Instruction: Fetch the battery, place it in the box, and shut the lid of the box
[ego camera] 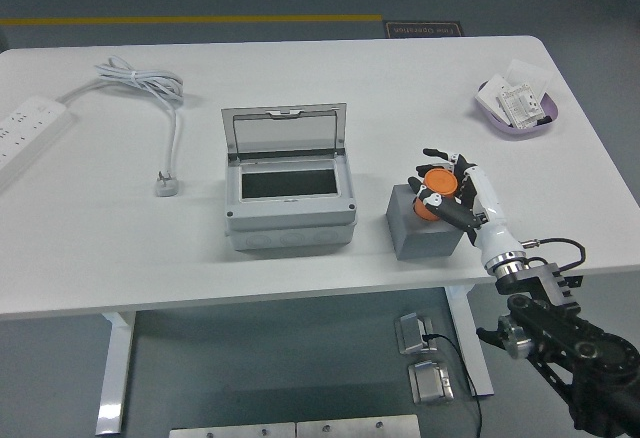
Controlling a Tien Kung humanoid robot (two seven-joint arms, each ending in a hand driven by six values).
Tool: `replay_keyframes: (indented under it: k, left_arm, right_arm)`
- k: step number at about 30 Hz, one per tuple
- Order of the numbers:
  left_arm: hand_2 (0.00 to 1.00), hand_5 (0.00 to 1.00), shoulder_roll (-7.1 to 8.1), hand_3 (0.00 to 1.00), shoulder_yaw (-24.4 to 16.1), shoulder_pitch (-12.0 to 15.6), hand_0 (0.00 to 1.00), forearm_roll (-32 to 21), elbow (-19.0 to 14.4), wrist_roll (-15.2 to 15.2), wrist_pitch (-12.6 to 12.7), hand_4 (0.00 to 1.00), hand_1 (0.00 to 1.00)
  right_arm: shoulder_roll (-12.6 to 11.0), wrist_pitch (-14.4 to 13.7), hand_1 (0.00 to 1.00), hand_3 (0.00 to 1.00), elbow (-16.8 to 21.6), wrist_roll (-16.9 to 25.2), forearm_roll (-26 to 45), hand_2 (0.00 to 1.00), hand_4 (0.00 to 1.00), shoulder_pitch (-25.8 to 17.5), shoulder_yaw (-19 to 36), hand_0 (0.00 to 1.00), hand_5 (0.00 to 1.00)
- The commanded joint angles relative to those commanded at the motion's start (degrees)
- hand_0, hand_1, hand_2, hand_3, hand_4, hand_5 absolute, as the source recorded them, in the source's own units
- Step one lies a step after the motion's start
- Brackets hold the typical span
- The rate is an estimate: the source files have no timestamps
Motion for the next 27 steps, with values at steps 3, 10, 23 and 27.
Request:
replay_keyframes:
  k: [3,10,23,27]
  left_arm:
    - [0.670,0.313,-0.01,0.669,0.0,0.0,0.721,0.0,0.0,0.0,0.0,0.577,0.744]
    - [0.670,0.311,0.01,0.664,-0.2,-0.1,0.719,0.3,0.0,0.0,0.0,0.576,0.744]
    - [0.672,0.308,0.08,0.664,0.3,-0.2,0.718,0.2,-0.1,0.0,-0.1,0.575,0.744]
    - [0.674,0.307,0.09,0.664,0.6,-0.2,0.717,-0.2,-0.1,-0.1,-0.1,0.576,0.744]
  right_arm:
    - [0.0,-0.1,0.615,0.690,0.0,-0.2,-0.1,0.594,0.731,0.1,-0.4,0.572,0.129]
    - [-0.2,-0.5,0.612,0.688,0.2,-0.9,-0.2,0.583,0.721,0.4,-1.4,0.569,0.122]
    - [-0.2,-2.8,0.415,0.391,0.4,-1.6,0.1,0.395,0.392,1.3,-2.3,0.357,0.131]
    - [0.0,-3.6,0.332,0.357,0.3,-1.7,0.0,0.323,0.275,1.5,-2.3,0.258,0.158]
